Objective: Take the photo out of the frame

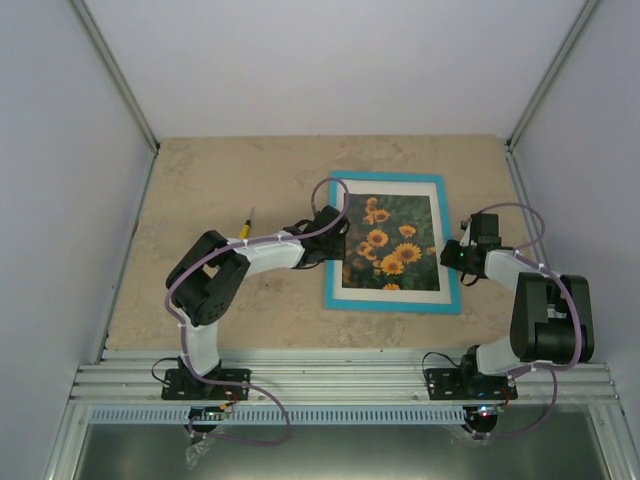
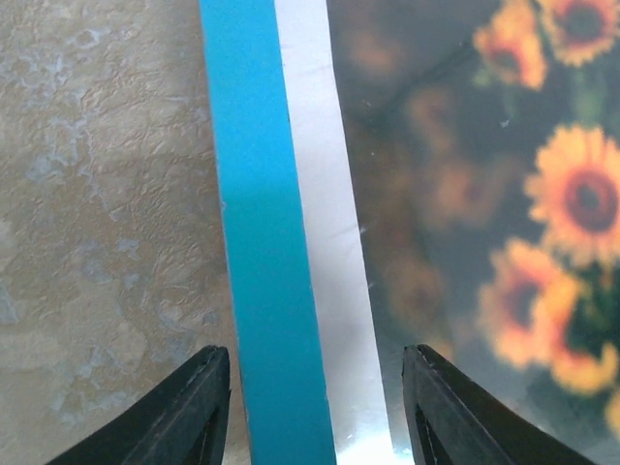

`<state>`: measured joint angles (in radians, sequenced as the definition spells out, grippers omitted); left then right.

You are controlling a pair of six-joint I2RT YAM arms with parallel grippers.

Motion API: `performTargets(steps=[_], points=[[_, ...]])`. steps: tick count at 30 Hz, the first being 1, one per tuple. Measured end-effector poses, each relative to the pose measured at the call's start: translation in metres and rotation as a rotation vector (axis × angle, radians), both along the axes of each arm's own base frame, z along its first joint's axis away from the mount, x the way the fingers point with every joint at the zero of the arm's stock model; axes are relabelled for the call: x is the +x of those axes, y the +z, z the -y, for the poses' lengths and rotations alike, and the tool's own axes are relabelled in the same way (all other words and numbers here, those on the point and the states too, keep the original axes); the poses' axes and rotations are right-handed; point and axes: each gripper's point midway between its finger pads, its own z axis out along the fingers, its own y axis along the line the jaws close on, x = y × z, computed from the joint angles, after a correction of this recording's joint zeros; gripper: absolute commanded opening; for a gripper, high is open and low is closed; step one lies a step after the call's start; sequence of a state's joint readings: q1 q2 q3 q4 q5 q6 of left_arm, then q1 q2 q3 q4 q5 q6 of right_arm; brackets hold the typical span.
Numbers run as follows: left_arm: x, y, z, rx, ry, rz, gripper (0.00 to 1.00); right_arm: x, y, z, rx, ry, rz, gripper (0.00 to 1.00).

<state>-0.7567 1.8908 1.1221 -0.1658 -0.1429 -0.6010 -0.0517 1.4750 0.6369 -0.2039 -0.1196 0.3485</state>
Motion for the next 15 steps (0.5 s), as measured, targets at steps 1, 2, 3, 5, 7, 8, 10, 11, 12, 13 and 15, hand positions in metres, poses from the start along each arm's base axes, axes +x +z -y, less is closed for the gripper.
performTargets(steps=[1,2,3,5,7,8,10,11,12,13,15], points=[[-0.0003,-0.0002,-0.0001,0.003,0.000,0.000,0.46,-0.0002,-0.0002,0.0003,-0.001,-0.002,-0.001,0.37],[-0.0007,-0.0004,-0.0002,0.004,0.001,0.000,0.43,-0.0005,-0.0003,0.0006,-0.003,-0.002,-0.002,0.35],[-0.0012,-0.0007,-0.0004,0.008,0.000,0.000,0.41,-0.0005,-0.0004,0.0008,-0.002,-0.005,-0.003,0.33],[-0.0019,-0.0012,-0.0012,0.018,0.000,0.002,0.37,-0.0006,-0.0004,0.0009,-0.003,-0.005,-0.003,0.28],[-0.0025,-0.0018,-0.0019,0.021,0.005,-0.001,0.34,-0.0006,-0.0004,0.0003,-0.004,-0.003,-0.003,0.25],[-0.0027,-0.0021,-0.0025,0.026,0.005,0.000,0.32,-0.0006,-0.0004,0.0001,-0.007,0.001,-0.003,0.23],[-0.0023,-0.0026,-0.0044,0.035,0.009,0.002,0.28,-0.0005,-0.0002,-0.0004,-0.016,0.020,0.000,0.20],[-0.0023,-0.0029,-0.0048,0.037,0.012,0.002,0.26,-0.0005,-0.0002,-0.0005,-0.020,0.026,0.000,0.17],[-0.0017,-0.0027,-0.0056,0.041,0.014,0.005,0.24,-0.0004,-0.0002,-0.0004,-0.021,0.026,0.000,0.15],[-0.0016,-0.0030,-0.0057,0.041,0.015,0.005,0.23,-0.0004,-0.0001,0.0003,-0.024,0.023,0.000,0.14],[-0.0010,-0.0037,-0.0051,0.042,0.018,0.005,0.21,-0.0008,0.0007,0.0007,-0.027,0.021,0.001,0.12]])
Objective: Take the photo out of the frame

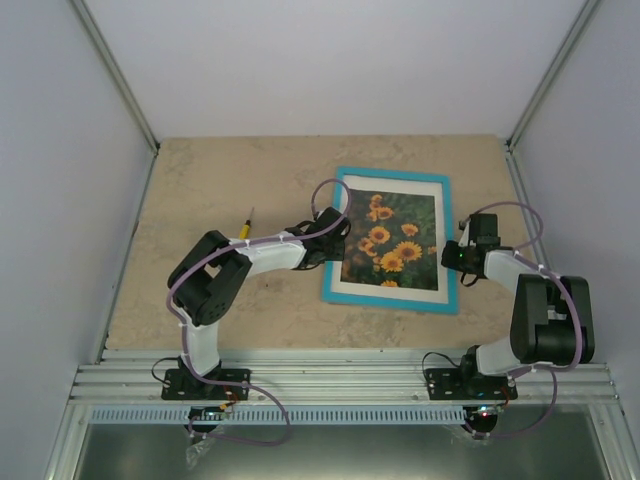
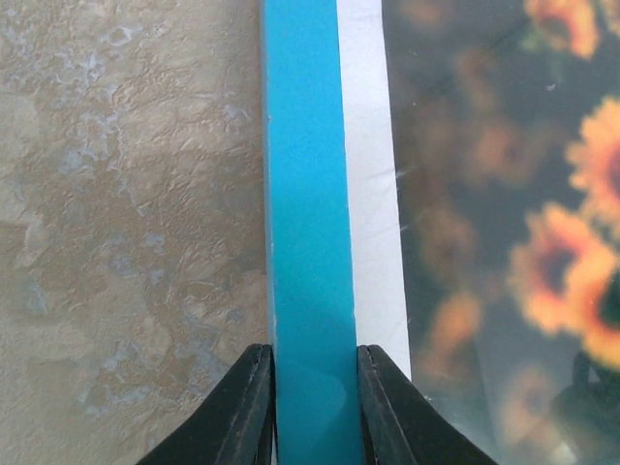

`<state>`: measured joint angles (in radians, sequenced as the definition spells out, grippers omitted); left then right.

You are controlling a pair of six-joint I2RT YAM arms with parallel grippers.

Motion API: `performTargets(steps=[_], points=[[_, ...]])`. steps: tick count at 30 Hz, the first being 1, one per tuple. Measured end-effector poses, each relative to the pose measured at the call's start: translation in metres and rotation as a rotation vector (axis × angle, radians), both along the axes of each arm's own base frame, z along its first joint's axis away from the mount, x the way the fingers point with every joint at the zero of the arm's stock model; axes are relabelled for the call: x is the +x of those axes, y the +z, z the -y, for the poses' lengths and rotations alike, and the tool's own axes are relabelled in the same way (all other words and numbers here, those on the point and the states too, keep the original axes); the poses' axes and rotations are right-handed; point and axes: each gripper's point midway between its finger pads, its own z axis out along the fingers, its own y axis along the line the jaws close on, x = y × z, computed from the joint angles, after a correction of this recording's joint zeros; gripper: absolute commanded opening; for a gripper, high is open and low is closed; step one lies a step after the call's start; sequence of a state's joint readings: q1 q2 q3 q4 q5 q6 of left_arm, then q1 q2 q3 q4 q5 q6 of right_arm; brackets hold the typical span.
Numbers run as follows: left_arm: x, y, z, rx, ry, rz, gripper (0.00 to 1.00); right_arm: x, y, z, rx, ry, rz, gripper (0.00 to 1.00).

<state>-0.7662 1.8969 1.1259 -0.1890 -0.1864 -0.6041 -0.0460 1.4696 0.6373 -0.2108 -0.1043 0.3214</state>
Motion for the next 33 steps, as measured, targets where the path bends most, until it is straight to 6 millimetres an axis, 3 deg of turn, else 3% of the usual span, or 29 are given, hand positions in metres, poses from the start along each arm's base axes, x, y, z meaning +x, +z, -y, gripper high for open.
performTargets(steps=[12,23,29,33], points=[[0.000,0.004,0.006,0.004,-0.003,0.019,0.09,-0.008,0.017,0.006,-0.038,-0.018,0.016,0.10],[0.004,0.039,0.003,-0.004,0.014,0.093,0.07,-0.006,0.041,0.004,-0.044,-0.015,0.088,0.01],[0.004,0.050,-0.008,0.037,0.029,0.112,0.08,-0.005,0.047,-0.010,-0.038,0.019,0.106,0.01],[0.009,0.062,-0.033,0.070,0.065,0.112,0.07,0.000,0.056,-0.034,-0.032,0.062,0.123,0.00]])
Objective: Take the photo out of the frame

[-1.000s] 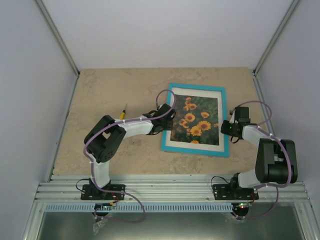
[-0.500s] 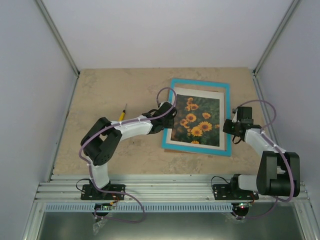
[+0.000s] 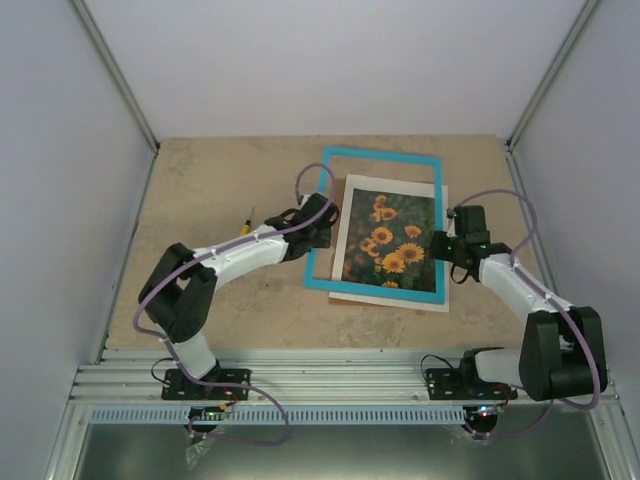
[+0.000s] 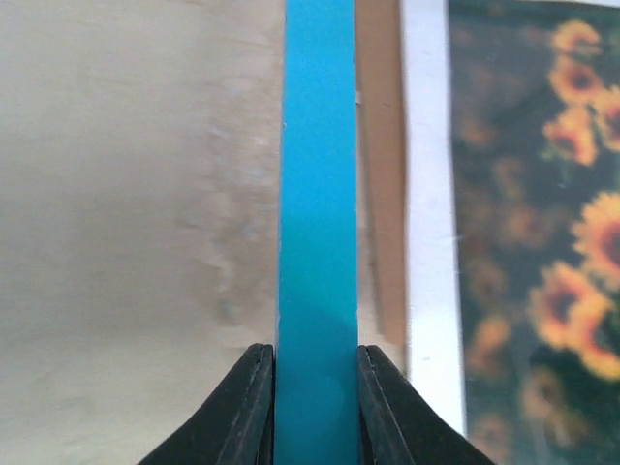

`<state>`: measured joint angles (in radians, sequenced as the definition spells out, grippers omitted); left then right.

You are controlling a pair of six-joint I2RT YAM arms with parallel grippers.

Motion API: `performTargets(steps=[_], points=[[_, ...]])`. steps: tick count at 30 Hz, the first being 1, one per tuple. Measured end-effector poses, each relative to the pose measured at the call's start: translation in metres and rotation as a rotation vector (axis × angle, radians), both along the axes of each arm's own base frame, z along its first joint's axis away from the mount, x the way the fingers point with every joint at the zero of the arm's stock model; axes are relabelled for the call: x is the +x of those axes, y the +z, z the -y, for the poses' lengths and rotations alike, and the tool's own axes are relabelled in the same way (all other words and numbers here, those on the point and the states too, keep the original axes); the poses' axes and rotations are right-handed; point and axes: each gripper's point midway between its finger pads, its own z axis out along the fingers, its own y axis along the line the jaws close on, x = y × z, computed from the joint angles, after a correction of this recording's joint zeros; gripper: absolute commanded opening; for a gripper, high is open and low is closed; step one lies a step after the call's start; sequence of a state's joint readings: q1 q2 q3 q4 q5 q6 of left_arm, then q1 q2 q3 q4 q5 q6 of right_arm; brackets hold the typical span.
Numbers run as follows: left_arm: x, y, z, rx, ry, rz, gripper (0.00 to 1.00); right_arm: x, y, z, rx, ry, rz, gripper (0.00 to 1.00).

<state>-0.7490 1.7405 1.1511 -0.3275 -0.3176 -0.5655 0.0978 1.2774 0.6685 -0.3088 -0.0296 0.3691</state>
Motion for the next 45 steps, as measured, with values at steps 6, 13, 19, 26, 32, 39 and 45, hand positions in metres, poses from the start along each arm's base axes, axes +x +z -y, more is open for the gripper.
performTargets(steps=[6,13,19,26,32,39,45], points=[[0.005,0.030,-0.060,0.070,0.091,0.010,0.08,0.023,0.019,-0.062,0.031,0.082,0.044,0.00],[-0.004,0.037,-0.143,0.202,0.232,-0.048,0.08,0.050,0.012,-0.156,0.063,0.204,0.019,0.01],[-0.018,0.040,-0.204,0.329,0.329,-0.120,0.08,0.059,-0.001,-0.223,0.074,0.290,0.002,0.00],[-0.024,0.047,-0.255,0.382,0.410,-0.146,0.06,0.064,-0.007,-0.281,0.124,0.336,0.015,0.01],[-0.031,0.037,-0.295,0.458,0.476,-0.190,0.08,0.065,-0.020,-0.324,0.151,0.356,0.009,0.00],[-0.034,0.007,-0.337,0.504,0.554,-0.299,0.08,0.047,-0.042,-0.364,0.167,0.350,-0.002,0.01],[-0.030,-0.040,-0.365,0.460,0.638,-0.419,0.07,0.025,-0.050,-0.384,0.188,0.357,-0.021,0.01]])
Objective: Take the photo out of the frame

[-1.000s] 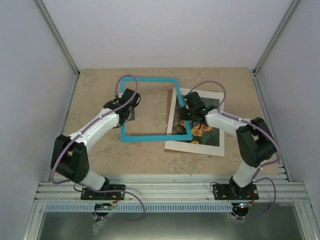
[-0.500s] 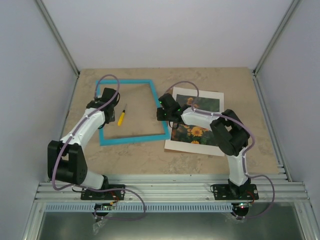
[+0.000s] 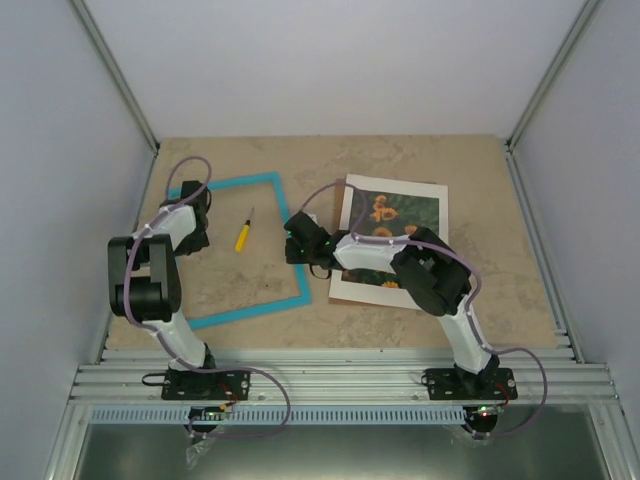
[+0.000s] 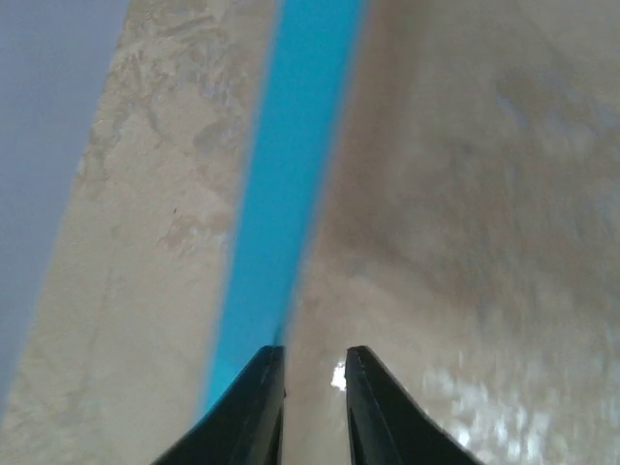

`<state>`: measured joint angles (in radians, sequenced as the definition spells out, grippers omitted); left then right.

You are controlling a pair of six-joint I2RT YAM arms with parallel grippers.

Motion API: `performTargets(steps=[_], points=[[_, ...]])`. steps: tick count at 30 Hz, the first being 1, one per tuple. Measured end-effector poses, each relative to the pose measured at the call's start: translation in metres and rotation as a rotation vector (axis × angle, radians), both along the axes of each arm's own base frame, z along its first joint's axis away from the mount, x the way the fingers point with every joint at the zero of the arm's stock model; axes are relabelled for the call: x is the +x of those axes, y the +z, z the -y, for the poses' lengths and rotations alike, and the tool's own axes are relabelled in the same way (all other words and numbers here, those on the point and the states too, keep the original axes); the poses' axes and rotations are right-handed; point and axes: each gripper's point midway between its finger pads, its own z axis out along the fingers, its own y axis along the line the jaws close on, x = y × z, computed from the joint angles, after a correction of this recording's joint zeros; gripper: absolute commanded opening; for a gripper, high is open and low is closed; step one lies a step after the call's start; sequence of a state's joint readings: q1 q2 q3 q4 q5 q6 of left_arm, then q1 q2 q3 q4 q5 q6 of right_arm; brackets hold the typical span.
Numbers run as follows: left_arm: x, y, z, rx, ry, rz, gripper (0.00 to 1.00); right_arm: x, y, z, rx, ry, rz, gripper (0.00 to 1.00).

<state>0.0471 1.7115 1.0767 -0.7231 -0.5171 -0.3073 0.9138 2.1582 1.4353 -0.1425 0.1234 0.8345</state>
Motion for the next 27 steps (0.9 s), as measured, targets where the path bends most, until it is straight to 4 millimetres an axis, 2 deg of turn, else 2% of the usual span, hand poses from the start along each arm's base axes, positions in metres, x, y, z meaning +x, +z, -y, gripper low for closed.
performTargets(steps=[4,8,12,16,20,23,27], points=[[0.015,-0.015,-0.016,-0.028,0.074,0.043,0.18,-0.037,0.001,-0.032,0.043,0.111,-0.035,0.12],[0.019,-0.021,-0.017,-0.038,0.083,0.051,0.25,-0.061,0.005,-0.053,0.092,0.173,-0.060,0.19],[0.026,-0.023,-0.015,-0.052,0.086,0.067,0.31,-0.060,0.006,-0.053,0.095,0.168,-0.059,0.22],[0.031,-0.022,-0.012,-0.073,0.084,0.088,0.42,-0.056,0.004,-0.050,0.092,0.145,-0.057,0.17],[0.036,-0.016,-0.007,-0.111,0.081,0.120,0.50,-0.052,0.000,-0.043,0.076,0.100,-0.044,0.18],[0.041,0.000,-0.001,-0.150,0.072,0.178,0.53,-0.048,0.000,-0.039,0.059,0.064,-0.025,0.19],[0.051,0.036,0.009,-0.205,0.049,0.305,0.57,-0.045,-0.001,-0.033,0.039,0.008,-0.009,0.24]])
